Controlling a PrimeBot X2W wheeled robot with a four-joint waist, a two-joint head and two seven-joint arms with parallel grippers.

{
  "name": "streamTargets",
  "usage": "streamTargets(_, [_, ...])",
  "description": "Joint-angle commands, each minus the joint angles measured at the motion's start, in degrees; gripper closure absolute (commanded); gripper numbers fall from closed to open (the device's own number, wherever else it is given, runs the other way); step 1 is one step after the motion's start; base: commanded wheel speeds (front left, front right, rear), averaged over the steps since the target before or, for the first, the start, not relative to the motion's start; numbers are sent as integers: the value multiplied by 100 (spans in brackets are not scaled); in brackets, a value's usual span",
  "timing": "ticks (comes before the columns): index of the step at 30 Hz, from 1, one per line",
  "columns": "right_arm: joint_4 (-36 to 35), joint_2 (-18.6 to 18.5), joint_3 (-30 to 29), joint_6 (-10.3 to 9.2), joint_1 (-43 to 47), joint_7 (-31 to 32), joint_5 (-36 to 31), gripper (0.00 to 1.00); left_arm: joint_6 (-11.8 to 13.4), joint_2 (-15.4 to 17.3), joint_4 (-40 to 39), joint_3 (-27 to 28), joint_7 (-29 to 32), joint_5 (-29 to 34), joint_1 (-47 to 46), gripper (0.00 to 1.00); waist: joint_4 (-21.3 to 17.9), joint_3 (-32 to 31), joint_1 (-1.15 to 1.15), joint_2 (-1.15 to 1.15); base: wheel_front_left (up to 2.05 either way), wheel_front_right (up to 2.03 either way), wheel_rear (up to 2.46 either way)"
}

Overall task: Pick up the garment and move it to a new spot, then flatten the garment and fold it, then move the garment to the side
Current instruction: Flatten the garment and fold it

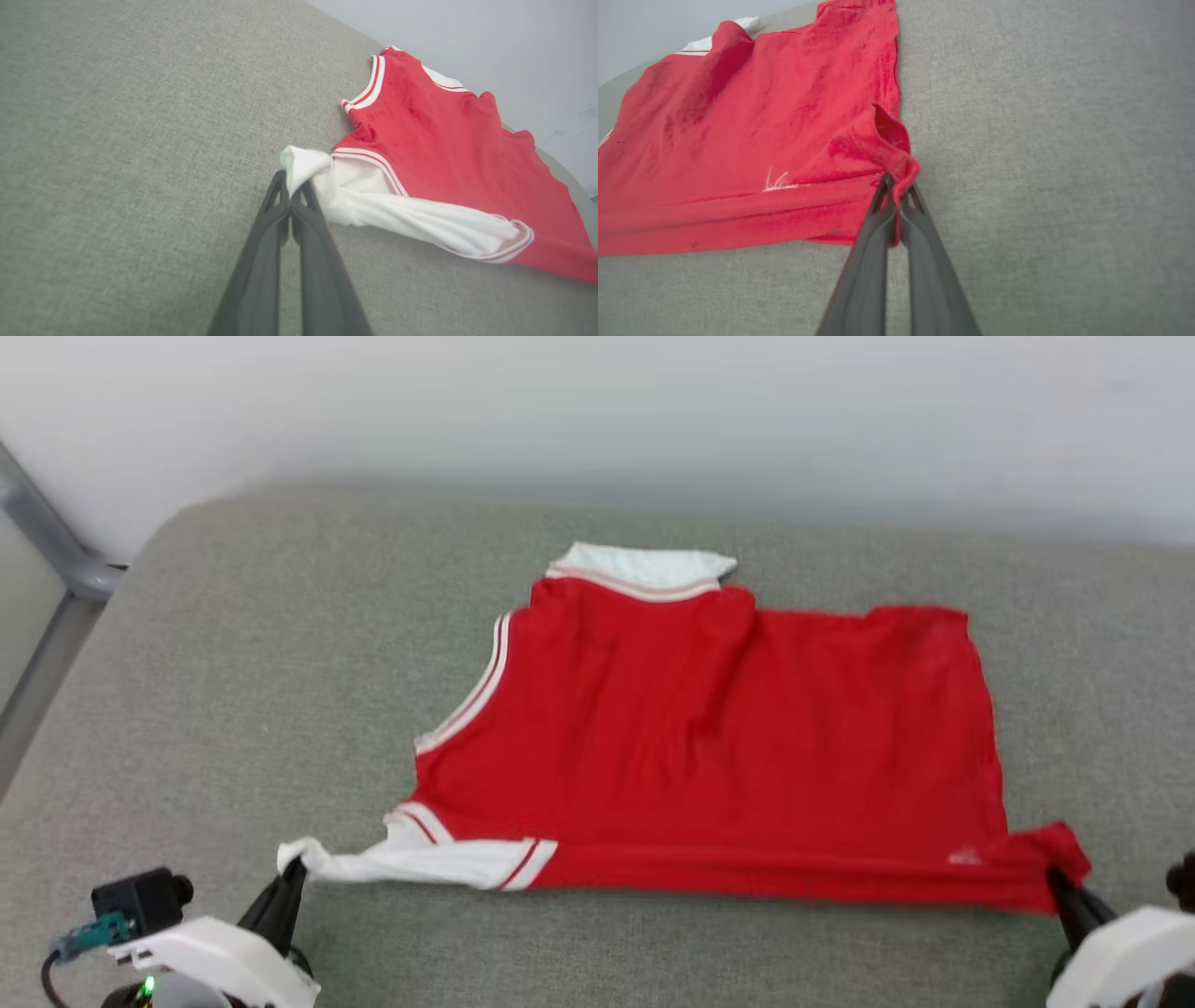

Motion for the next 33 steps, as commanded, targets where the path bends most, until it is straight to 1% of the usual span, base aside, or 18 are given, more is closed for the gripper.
streamTargets(1, [-327, -44, -314, -85, 413, 130, -8, 100, 337, 318, -217, 171, -57, -67, 354, 100, 78, -217, 2, 0, 0, 0, 0])
streamTargets(4, [-741, 69, -457, -87, 876, 364, -19, 100, 672, 491, -773, 219, 5, -171, 817, 100, 103, -317, 2, 0, 0, 0, 0])
streamTargets(5, [-741, 69, -457, -87, 876, 364, -19, 100, 672, 491, -773, 219, 5, -171, 817, 100, 103, -317, 2, 0, 0, 0, 0])
streamTargets(8, [-1067, 132, -529, -87, 1233, 557, 1, 100, 1012, 682, -1335, 308, 47, -269, 1216, 100, 99, -363, 2, 0, 0, 0, 0])
streamTargets(10, [-1239, 155, -533, -87, 1355, 661, 39, 100, 1193, 802, -1709, 391, 35, -287, 1397, 100, 83, -361, 2, 0, 0, 0, 0])
streamTargets(13, [-1432, 173, -483, -87, 1405, 781, -42, 100, 1345, 940, -2190, 467, 16, -218, 1476, 100, 65, -307, 2, 0, 0, 0, 0])
streamTargets(16, [-1587, 181, -376, -86, 1172, 831, -137, 100, 1394, 976, -2461, 478, 9, -68, 1249, 100, 33, -199, 2, 0, 0, 0, 0])
streamTargets(20, [-1598, 190, -203, -71, 801, 899, -312, 100, 1249, 872, -2445, 359, 133, 107, 803, 100, -50, 43, 2, 0, 0, 0, 0])
streamTargets(24, [-1443, 198, -103, -53, 303, 927, -539, 100, 1006, 721, -2173, 230, 236, 258, 239, 100, -139, 381, 2, 0, 0, 0, 0])
streamTargets(27, [-1228, 206, -40, -52, -16, 964, -685, 100, 780, 524, -1818, 101, 341, 336, -167, 100, -176, 635, 2, 0, 0, 0, 0])
streamTargets(33, [-654, 210, 41, -51, -465, 806, -794, 100, 317, 104, -922, -74, 416, 346, -777, 100, -219, 979, 2, 0, 0, 0, 0])
